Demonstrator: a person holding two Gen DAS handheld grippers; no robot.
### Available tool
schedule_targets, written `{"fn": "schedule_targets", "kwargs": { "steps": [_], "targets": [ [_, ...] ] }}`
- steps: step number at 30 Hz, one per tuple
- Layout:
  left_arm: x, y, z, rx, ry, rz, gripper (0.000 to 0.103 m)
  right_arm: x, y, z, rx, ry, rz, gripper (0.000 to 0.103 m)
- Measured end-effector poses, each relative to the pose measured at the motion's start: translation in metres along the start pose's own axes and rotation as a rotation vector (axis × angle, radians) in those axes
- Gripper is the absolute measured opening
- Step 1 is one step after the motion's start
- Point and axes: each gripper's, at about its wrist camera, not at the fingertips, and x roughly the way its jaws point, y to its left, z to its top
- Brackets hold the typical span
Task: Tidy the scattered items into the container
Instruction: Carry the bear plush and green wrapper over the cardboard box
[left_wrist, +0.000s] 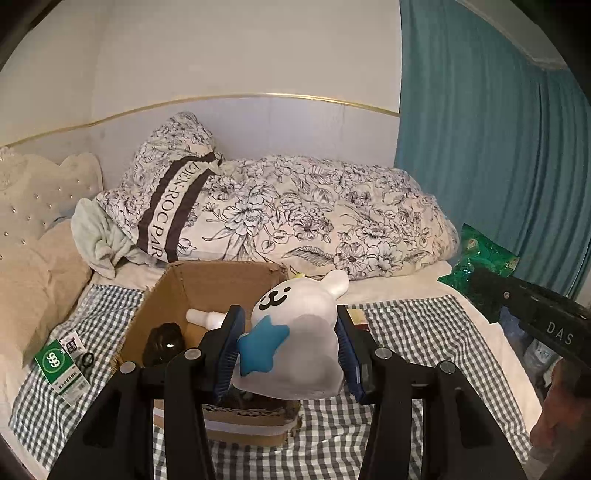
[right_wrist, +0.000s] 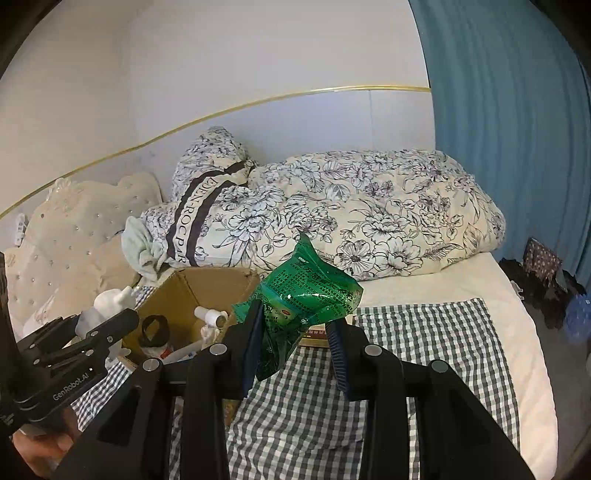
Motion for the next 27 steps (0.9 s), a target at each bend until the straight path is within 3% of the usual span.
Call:
{"fn": "schedule_targets", "kwargs": {
  "steps": [19,27],
  "targets": [
    [0.027,0.086,-0.003,-0.075,0.031,0.139,0.049,0.061,0.08,-0.008,-0.195,0.068,0.1,0.033],
    [0.046,0.113,-0.006,-0.085,0.059,0.158,0.049,0.084,0.102,-0.01,-0.219,0.082,0.14,0.033]
  ]
}}
